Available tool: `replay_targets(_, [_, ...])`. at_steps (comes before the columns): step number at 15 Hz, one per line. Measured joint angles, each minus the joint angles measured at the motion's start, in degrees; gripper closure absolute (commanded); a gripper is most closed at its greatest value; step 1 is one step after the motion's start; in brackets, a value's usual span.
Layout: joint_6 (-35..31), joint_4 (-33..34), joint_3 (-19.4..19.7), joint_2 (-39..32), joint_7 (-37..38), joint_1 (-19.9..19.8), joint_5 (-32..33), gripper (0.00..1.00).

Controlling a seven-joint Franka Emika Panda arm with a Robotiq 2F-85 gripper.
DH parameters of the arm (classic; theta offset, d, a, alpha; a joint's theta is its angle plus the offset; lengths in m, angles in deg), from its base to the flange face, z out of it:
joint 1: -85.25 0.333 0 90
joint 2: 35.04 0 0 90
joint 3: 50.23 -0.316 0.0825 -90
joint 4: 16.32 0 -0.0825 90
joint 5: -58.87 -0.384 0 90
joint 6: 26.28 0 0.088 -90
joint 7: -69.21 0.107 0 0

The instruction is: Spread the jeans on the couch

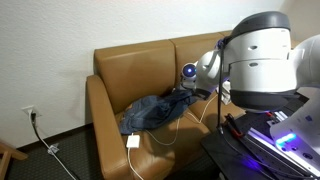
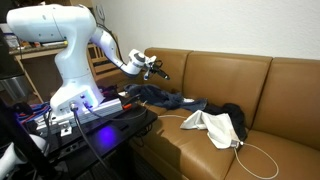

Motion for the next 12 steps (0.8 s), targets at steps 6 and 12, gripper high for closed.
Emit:
replay_targets(6, [-6.4,1.0,-3.6,1.1,0.2,-4.0,-7.9,0.0])
replay_targets(12, [-14.7,2.0,-12.1,1.4,-0.2,-17.3,-16.9,0.0])
